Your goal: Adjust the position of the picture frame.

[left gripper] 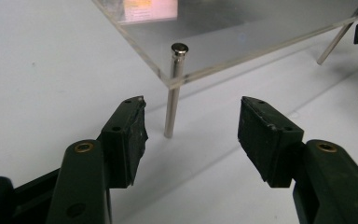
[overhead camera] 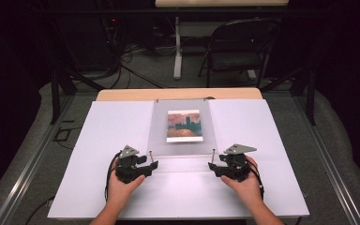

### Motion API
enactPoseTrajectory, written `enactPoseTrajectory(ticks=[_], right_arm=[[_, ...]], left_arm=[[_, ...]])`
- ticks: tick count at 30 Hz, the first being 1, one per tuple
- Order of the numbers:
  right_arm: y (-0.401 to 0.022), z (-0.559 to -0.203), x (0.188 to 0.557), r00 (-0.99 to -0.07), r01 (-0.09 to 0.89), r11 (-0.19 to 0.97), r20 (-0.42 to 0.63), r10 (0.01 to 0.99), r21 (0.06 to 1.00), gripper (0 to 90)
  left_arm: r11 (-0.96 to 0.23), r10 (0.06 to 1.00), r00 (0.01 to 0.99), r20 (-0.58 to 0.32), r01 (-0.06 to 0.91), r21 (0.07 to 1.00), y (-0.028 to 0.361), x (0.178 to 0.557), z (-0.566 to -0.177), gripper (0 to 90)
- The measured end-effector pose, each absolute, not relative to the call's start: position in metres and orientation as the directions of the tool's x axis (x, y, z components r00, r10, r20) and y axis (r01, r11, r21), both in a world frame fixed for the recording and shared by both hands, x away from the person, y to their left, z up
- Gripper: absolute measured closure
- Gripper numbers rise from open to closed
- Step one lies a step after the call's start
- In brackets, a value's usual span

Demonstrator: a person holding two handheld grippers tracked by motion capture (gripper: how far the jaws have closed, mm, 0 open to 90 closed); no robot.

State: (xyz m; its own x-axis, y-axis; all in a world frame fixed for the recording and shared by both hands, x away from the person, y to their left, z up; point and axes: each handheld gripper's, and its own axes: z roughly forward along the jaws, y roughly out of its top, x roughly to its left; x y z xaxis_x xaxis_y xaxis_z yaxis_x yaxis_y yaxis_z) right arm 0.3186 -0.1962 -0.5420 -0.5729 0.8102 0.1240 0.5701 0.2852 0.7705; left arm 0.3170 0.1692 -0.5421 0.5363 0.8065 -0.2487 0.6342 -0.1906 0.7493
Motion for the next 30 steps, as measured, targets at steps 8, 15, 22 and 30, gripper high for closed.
enactPoseTrajectory(ticks=[8,15,22,30], right_arm=[[-0.207,-0.535,0.3,-0.572,0.554,0.279,0.116,0.812,0.784,41.4],[-0.211,-0.529,0.297,-0.57,0.534,0.261,0.114,0.814,0.804,41.6],[-0.215,-0.529,0.298,-0.566,0.529,0.26,0.108,0.817,0.807,42.4],[-0.224,-0.529,0.301,-0.547,0.538,0.24,0.118,0.829,0.808,44.6]], left_arm=[[-0.161,0.803,0.536,-0.263,0.619,0.769,0.187,0.3,-0.536,40.4],[-0.138,0.801,0.539,-0.261,0.59,0.795,0.193,0.295,-0.53,37.9],[-0.154,0.804,0.535,-0.258,0.608,0.779,0.195,0.298,-0.533,36.5],[-0.148,0.811,0.527,-0.255,0.607,0.781,0.199,0.299,-0.531,34.3]])
